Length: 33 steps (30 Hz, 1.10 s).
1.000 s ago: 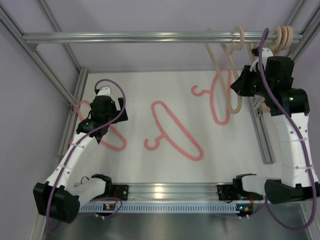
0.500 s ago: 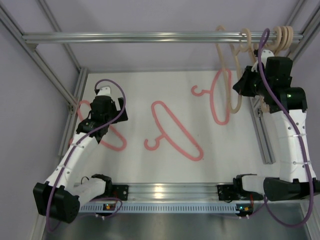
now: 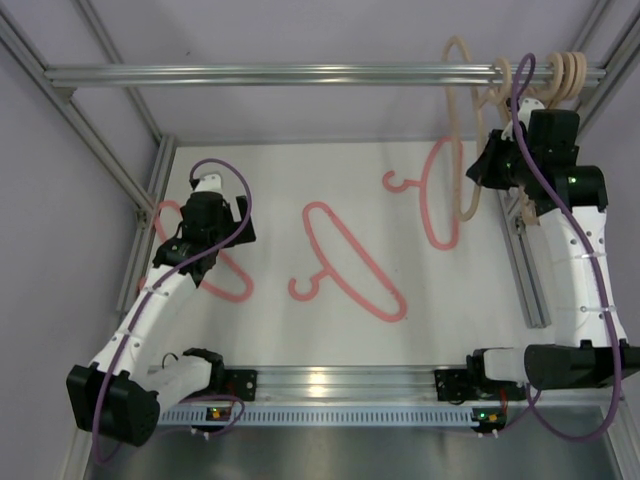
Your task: Organize the hangers
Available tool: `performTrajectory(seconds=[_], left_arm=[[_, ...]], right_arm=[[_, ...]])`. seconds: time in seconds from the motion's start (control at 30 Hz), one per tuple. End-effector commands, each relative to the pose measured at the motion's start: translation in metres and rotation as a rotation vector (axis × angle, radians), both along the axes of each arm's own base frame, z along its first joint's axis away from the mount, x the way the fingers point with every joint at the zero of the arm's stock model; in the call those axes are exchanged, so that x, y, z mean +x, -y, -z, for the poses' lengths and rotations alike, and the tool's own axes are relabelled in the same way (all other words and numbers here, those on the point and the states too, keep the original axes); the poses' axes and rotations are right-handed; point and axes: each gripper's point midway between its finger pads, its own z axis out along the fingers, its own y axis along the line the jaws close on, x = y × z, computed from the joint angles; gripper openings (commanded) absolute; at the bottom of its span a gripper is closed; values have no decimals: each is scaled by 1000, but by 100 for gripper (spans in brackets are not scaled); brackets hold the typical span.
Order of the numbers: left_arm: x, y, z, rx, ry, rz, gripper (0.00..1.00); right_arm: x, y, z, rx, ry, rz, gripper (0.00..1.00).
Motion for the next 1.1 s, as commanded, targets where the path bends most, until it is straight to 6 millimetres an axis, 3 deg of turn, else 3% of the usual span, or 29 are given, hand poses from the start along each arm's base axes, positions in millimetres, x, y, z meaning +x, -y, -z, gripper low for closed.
performTrajectory(seconds=[0.0,0.2,0.43,0.53,0.8,0.87,1.07], left_arm=[[-2,-4,-7,11,29,-8,98],[-3,-6,-10,12,39,-13,98],[-3,-5,-9,12,37,-9,98],[-3,-6,-9,12,39,-11,98],[-2,-5,-7,13,31,-9,98],[-2,-5,-7,13,30,-12,98],[-2,-5,-7,12,29,-7,98]], right_arm=[[10,4,-11,8,43,2,0],[17,3,0,15,20,3,0],[10,2,-41,33,121,11,0],[1,0,-47,49,112,13,0],[-13,6,-40,31,32,46,0],[-12,19,-38,21,15,89,0],[-12,18,-24,14,-65,64,0]])
